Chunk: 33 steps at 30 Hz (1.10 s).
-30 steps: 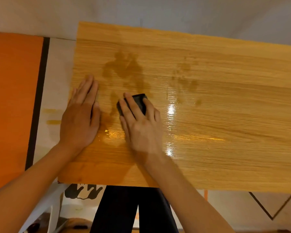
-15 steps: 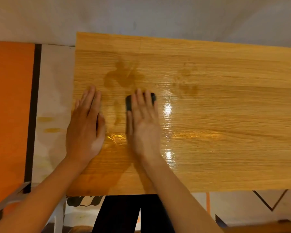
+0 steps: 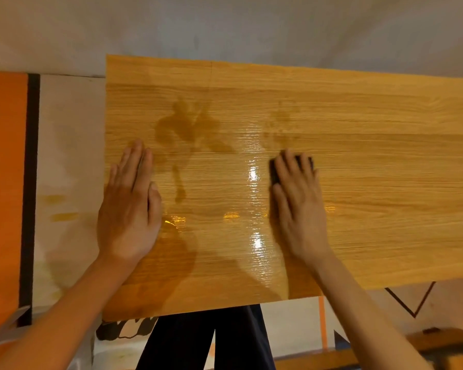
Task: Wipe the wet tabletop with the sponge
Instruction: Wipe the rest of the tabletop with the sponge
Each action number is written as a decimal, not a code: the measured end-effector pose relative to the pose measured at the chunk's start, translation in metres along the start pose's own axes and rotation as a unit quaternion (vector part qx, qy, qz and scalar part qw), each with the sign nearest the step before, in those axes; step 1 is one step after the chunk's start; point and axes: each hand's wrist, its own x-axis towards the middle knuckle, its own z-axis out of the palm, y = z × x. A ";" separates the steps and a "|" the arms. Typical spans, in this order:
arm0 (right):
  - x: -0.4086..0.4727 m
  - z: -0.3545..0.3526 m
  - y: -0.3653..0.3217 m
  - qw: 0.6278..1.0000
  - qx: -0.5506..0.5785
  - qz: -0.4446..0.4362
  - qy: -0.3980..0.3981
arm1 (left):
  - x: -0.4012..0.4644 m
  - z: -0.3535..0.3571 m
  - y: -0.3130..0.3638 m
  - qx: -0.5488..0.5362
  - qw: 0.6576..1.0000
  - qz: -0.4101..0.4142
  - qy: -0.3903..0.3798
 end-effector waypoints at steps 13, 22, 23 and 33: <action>0.070 0.016 -0.010 0.995 0.008 0.084 0.061 | 0.000 0.002 0.001 -0.014 1.000 -0.007 0.015; 0.085 0.012 -0.012 0.999 0.027 0.023 -0.013 | -0.001 0.002 0.004 -0.013 0.999 -0.005 0.030; 0.101 0.015 -0.014 0.997 0.034 0.068 0.011 | -0.002 0.002 0.004 -0.014 0.999 -0.007 0.031; 0.023 0.029 -0.071 0.990 0.007 -0.118 -0.076 | 0.000 0.001 0.005 -0.011 0.999 0.001 0.037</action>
